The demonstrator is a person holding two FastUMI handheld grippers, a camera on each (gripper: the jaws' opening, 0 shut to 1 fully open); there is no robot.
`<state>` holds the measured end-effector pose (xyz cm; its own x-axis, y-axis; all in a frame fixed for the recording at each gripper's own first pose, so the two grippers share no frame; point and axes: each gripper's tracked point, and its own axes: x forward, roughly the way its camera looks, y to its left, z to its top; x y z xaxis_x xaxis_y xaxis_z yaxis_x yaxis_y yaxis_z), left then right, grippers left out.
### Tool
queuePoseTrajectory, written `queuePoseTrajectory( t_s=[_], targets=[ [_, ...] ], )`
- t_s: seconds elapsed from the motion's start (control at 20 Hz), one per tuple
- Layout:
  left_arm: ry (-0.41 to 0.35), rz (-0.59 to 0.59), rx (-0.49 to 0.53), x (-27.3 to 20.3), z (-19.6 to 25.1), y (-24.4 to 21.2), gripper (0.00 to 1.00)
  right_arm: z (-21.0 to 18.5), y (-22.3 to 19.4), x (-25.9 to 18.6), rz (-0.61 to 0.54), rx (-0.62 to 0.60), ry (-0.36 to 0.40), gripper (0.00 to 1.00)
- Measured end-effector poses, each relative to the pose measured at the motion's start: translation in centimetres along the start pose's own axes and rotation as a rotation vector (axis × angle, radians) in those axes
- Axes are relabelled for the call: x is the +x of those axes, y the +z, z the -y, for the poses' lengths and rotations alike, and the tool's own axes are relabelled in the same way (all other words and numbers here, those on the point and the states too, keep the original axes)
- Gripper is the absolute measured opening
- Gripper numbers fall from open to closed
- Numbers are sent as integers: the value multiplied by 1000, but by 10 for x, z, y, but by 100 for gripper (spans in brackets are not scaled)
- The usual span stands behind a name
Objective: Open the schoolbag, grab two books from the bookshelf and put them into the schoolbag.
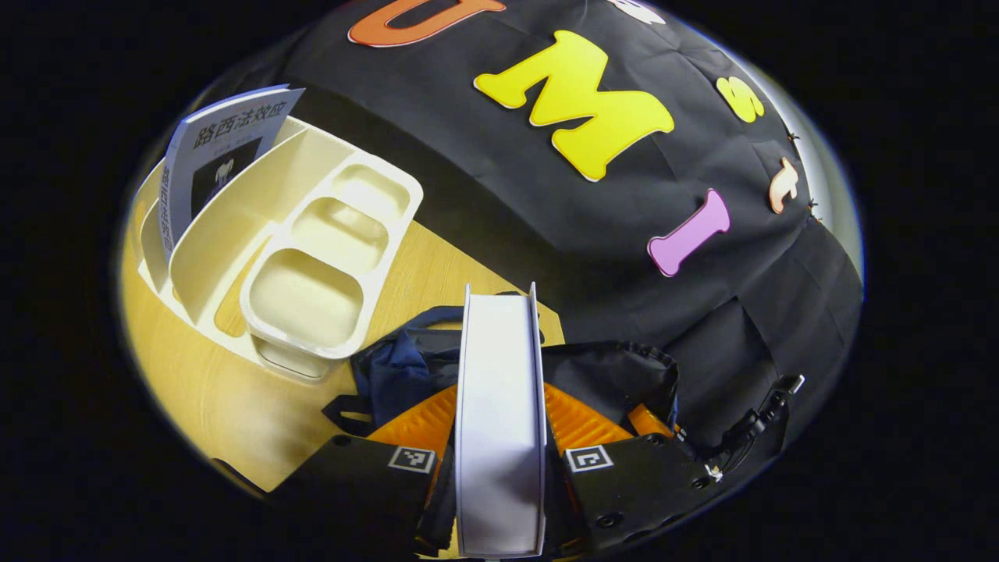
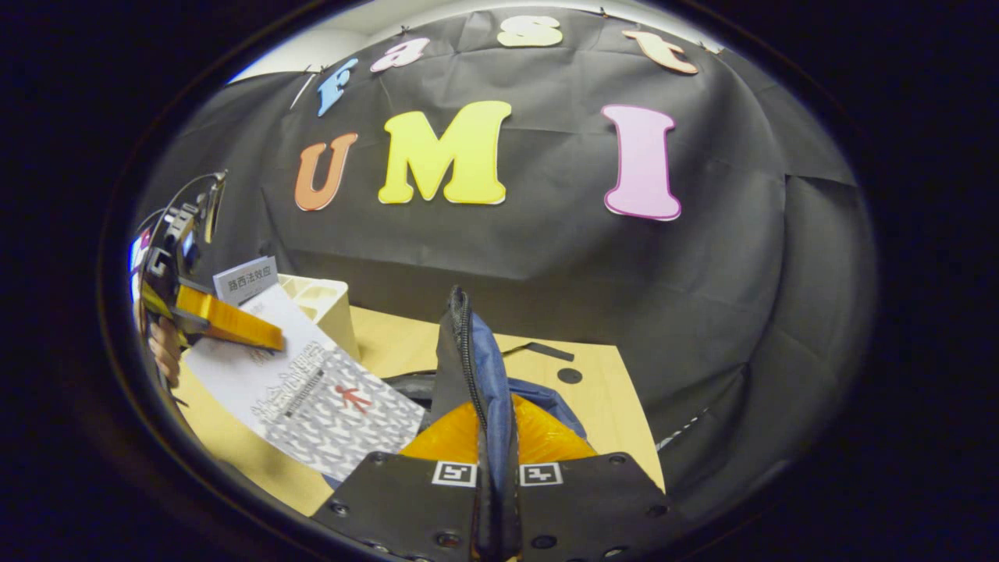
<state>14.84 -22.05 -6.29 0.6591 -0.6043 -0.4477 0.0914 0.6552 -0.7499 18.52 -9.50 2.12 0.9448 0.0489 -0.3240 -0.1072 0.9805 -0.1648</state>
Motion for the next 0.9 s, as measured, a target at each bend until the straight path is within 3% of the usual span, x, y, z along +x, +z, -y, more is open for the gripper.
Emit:
queuePoseTrajectory(
  t_s=[0.45, 0.6, 0.85, 0.9],
  targets=[
    [-74, 14, -226, 85, 0, -40, 47, -14, 28, -12, 41, -70, -42, 2],
    [-58, -19, -219, 105, -3, -73, 47, -25, 35, -11, 49, -80, -38, 5],
    [-99, 15, -172, 126, 10, -92, 47, -44, 45, -15, 79, -45, -13, 8],
    [-103, 6, -179, 131, 10, -97, 47, -47, 45, -15, 82, -30, -10, 5]
  ],
)
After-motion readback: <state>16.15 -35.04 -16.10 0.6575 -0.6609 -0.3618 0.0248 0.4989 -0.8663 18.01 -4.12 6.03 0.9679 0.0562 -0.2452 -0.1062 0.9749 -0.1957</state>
